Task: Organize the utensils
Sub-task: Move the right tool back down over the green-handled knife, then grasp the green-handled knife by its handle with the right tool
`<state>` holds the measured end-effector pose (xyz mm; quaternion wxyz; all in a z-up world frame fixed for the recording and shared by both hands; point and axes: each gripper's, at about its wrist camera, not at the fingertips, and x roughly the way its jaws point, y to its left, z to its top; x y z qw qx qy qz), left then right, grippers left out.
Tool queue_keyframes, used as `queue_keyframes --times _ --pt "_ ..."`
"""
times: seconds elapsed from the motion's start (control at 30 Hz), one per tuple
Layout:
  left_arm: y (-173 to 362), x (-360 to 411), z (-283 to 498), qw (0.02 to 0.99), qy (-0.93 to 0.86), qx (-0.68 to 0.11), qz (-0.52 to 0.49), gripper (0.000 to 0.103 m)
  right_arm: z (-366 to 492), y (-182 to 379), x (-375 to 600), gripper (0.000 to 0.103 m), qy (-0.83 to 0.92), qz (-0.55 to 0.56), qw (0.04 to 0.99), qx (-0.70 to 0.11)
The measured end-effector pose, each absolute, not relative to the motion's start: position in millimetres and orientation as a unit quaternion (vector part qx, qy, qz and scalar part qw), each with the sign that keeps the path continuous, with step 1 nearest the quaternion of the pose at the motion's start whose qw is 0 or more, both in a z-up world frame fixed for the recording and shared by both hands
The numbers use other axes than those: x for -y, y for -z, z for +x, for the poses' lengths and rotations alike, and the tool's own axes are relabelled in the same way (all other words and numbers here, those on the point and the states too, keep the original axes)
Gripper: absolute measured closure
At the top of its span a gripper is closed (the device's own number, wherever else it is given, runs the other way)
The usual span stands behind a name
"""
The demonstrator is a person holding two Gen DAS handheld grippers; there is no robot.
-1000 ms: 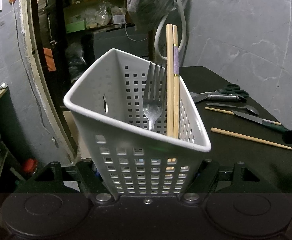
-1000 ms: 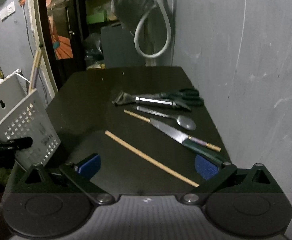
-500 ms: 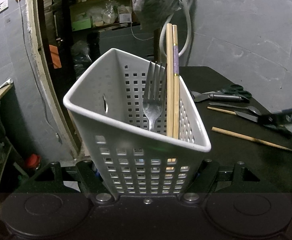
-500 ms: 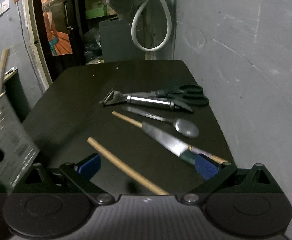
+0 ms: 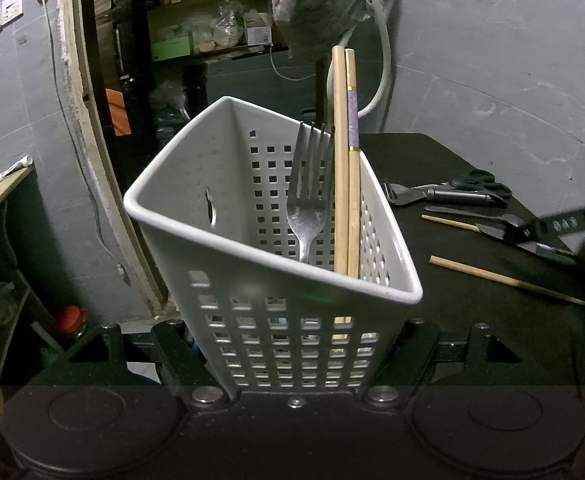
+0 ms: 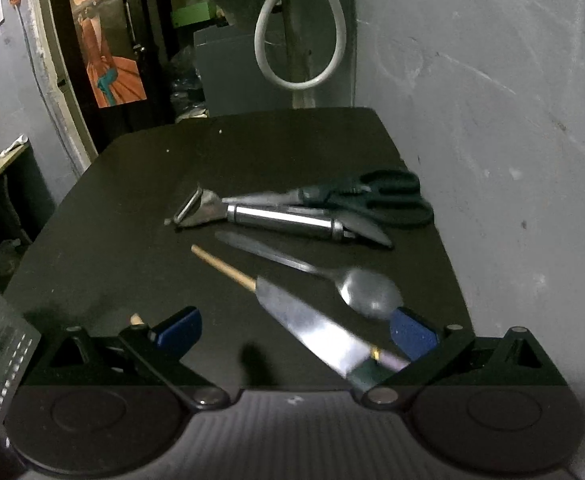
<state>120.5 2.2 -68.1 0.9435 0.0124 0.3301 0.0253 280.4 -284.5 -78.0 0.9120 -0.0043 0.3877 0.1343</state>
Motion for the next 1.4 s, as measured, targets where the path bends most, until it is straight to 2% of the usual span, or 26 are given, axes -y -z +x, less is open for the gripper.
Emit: queue_keyframes --times 0.47,0.57,0.73,1.0,1.1,1.27,1.33,1.4 --pt "68.4 -1.4 121.2 0.943 -0.027 -0.331 0.014 0.026 262.6 92.7 311.7 0.002 -0.128 0.029 0.902 -0.411" --pt "68.2 -1.5 121.9 0.943 -0.027 -0.331 0.015 0.026 261.7 93.0 311.5 0.010 -0.131 0.036 0.898 -0.418" --pt "68.3 -1.4 121.9 0.943 -0.027 -0.331 0.015 0.026 248.7 92.3 308.2 0.015 -0.135 0.036 0.894 -0.425" --pt "68.5 -0.3 123.4 0.943 -0.026 -0.330 0.016 0.026 228.0 87.7 303.8 0.040 -0.154 0.032 0.886 -0.436" --pt "68.4 -0.4 123.9 0.943 -0.025 -0.330 0.016 0.026 226.0 86.3 308.0 0.045 -0.149 0.037 0.886 -0.438" --pt "68.7 -0.6 125.1 0.944 -0.023 -0.329 0.016 0.026 223.4 86.3 313.7 0.045 -0.138 0.033 0.884 -0.446" --pt "68.6 -0.9 126.2 0.944 -0.022 -0.329 0.017 0.026 222.2 86.1 312.8 0.049 -0.132 0.021 0.884 -0.448" --pt "69.3 -2.3 126.2 0.944 -0.020 -0.329 0.017 0.026 220.6 85.3 309.9 0.064 -0.129 0.002 0.884 -0.450"
